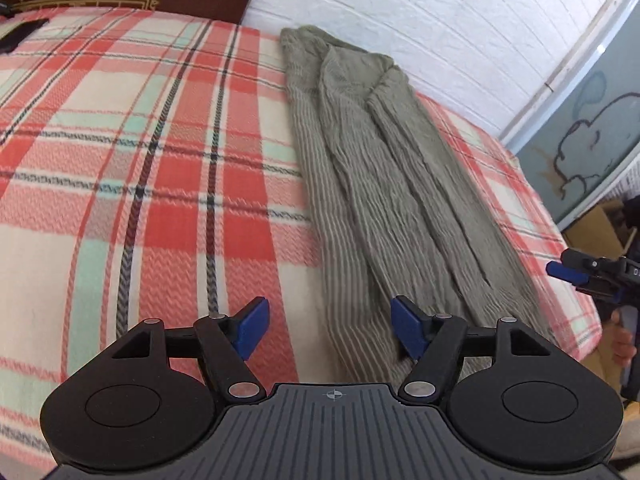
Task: Fold clothes
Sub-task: 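Grasp the shirt hem with the left gripper while the right gripper grasps it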
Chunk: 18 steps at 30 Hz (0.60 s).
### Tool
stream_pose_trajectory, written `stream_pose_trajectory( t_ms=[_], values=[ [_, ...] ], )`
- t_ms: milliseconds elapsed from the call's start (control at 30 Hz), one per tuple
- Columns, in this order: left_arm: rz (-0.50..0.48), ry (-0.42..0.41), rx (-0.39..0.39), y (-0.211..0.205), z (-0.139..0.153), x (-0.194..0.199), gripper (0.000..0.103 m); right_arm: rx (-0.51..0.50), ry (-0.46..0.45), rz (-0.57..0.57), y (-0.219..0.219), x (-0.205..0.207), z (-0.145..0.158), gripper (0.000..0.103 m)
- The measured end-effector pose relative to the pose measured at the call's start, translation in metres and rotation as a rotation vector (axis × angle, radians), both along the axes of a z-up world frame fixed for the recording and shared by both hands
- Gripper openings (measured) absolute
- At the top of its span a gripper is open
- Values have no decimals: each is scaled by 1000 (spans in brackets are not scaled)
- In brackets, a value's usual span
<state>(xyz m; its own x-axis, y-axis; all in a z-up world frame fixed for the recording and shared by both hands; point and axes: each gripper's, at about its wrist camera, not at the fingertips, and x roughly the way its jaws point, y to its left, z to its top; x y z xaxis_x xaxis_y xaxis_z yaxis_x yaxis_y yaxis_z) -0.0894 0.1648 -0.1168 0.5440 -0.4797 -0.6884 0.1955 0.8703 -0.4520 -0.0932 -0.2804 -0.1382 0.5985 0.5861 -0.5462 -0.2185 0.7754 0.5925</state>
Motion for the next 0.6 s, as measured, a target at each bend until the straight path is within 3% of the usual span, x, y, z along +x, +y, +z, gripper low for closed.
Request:
stream_pose_trajectory(
  t_ms=[167,367,600],
  values=[
    [-57,53,-106,-3,-10,-2,82,41,79,-13,-12,-14,-11,68],
    [-49,85,-236,-1,-18,12,86,151,174,-21,-13,-18,-33,68],
    [-104,66,-241,-22,-19,25,85,268,213,23,0,-11,-46,71]
  ],
)
